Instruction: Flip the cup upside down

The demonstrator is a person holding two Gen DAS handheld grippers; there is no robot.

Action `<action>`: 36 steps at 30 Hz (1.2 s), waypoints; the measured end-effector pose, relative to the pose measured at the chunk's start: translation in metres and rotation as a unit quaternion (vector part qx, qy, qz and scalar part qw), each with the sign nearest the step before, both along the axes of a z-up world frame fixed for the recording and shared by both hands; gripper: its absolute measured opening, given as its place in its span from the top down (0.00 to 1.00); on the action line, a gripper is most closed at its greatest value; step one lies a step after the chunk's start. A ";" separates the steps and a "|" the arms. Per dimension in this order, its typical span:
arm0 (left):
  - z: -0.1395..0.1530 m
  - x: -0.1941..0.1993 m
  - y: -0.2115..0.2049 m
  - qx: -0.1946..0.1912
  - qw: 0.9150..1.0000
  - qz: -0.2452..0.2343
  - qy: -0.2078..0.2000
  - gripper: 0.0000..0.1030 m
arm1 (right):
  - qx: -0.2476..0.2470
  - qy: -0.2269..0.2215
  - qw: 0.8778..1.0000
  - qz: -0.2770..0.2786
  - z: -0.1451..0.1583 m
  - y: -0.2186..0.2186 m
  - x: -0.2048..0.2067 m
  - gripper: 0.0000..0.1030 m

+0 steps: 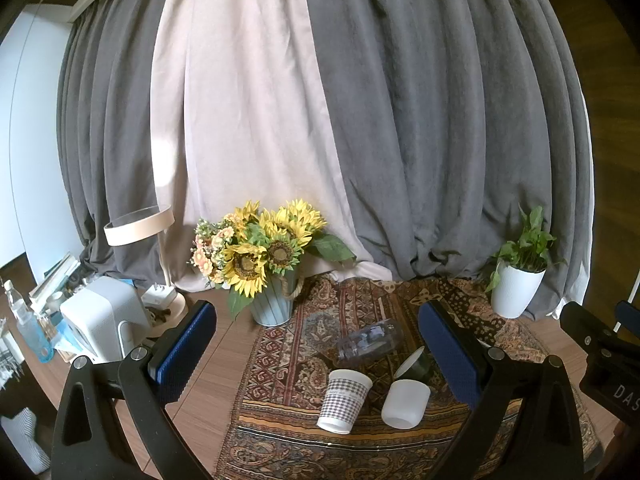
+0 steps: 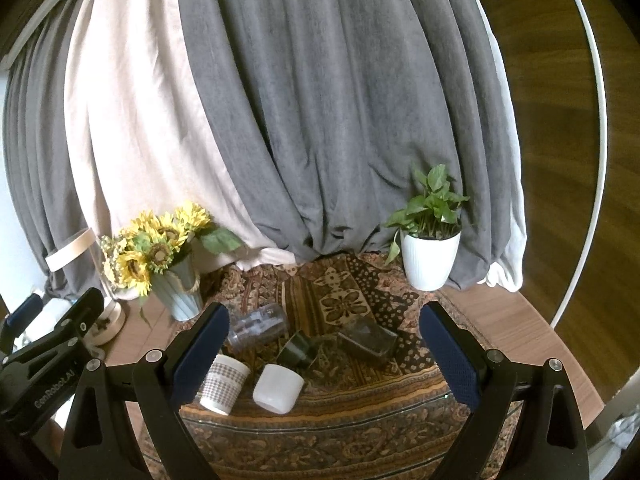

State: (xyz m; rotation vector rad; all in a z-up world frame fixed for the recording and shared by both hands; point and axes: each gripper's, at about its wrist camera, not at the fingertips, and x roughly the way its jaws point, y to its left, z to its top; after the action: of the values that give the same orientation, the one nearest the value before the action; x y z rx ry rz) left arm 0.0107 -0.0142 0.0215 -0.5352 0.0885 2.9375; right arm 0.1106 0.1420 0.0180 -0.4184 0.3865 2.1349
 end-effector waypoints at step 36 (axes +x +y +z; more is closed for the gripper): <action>-0.016 -0.024 0.003 -0.016 0.996 -0.080 -0.029 0.00 | -0.015 -0.010 0.999 -0.030 -0.013 0.010 -0.015 0.07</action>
State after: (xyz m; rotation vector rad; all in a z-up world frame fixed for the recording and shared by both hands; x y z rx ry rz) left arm -0.0129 -0.0110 0.0055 -0.5878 0.1653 2.7669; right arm 0.0959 0.1517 0.0051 -0.4405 0.4148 2.0673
